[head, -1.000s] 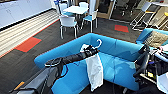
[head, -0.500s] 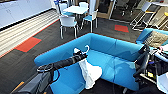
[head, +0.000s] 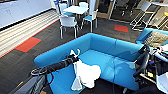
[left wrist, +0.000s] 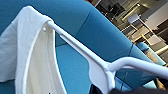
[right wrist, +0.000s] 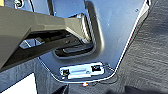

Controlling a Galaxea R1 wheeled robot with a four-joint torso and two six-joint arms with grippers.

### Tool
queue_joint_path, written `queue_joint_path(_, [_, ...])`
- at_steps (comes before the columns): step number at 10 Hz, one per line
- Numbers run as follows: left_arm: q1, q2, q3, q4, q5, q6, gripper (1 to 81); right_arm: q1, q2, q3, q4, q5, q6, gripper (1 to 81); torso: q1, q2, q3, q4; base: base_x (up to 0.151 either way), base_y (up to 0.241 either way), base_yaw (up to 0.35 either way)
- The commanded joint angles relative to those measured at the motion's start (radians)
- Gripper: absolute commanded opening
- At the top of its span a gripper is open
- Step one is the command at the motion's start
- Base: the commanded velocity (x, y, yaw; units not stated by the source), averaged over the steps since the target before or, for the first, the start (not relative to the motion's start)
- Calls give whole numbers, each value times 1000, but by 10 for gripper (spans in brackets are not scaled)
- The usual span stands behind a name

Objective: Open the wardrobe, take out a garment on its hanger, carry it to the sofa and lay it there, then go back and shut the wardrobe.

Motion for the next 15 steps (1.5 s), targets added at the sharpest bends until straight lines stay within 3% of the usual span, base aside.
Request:
queue_joint_path(1, [-102,-122,45,116,15,17,10,-16,6,6,3,-66,-3,811,0,0,0,0,0,0,0])
queue_joint_path(7, [66,-332,28,190,27,26,10,-16,6,6,1,-66,-3,811,0,0,0,0,0,0,0])
queue_joint_path(11, [183,-317,-112,190,20,28,10,-16,6,6,0,-66,-4,811,0,0,0,0,0,0,0])
queue_joint_path(15, [238,-283,-121,207,26,34,10,-16,6,6,-2,-66,-4,811,0,0,0,0,0,0,0])
